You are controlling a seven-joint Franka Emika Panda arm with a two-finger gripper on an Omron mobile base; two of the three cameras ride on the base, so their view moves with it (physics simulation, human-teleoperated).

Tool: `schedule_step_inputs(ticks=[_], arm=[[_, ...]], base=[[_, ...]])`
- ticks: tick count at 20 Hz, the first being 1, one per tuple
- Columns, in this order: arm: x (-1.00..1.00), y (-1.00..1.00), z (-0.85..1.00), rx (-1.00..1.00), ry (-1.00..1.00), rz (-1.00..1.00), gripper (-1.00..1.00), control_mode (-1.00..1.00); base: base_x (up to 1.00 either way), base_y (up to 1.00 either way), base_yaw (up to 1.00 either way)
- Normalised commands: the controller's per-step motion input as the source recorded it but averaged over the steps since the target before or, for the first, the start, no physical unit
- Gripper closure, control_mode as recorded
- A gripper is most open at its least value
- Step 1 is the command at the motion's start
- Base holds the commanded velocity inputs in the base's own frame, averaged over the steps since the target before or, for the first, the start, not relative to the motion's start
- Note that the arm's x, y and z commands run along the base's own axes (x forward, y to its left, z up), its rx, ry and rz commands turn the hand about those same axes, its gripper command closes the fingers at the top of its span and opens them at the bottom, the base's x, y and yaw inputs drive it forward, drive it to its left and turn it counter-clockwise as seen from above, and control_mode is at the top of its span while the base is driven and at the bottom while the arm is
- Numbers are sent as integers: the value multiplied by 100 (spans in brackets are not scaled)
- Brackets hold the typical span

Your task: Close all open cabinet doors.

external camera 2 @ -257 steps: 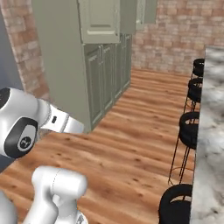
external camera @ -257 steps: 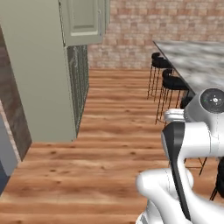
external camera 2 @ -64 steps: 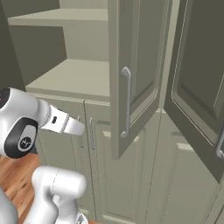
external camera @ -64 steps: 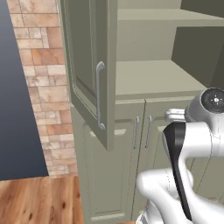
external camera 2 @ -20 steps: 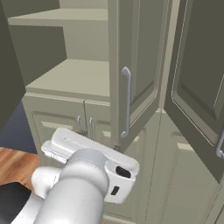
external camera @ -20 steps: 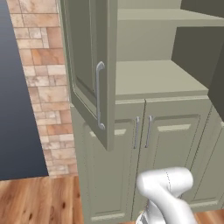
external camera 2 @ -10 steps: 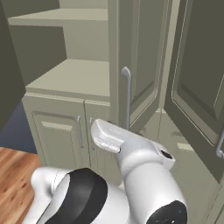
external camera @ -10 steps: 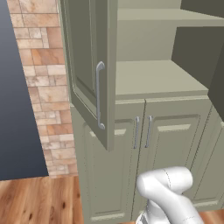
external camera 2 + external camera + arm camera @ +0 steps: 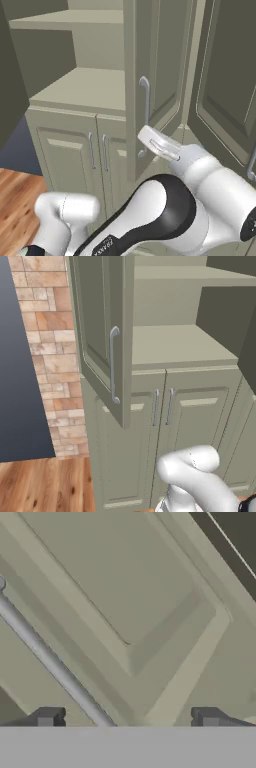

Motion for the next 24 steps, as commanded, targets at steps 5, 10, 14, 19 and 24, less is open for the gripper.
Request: schedule_step_inputs(ticks=[5,10,14,19,24], arm=[[58,-14,0,18,0,18,-100,-100],[60,5,0,16,0,11,-100,-100],[43,36,-1,11,0,6,-100,-100],[39,56,-3,7,0,1,-100,-100],[38,67,-3,3,0,0,-100,-100]], base=[[0,0,0],[0,0,0],[0,0,0],[0,0,0],[0,0,0]])
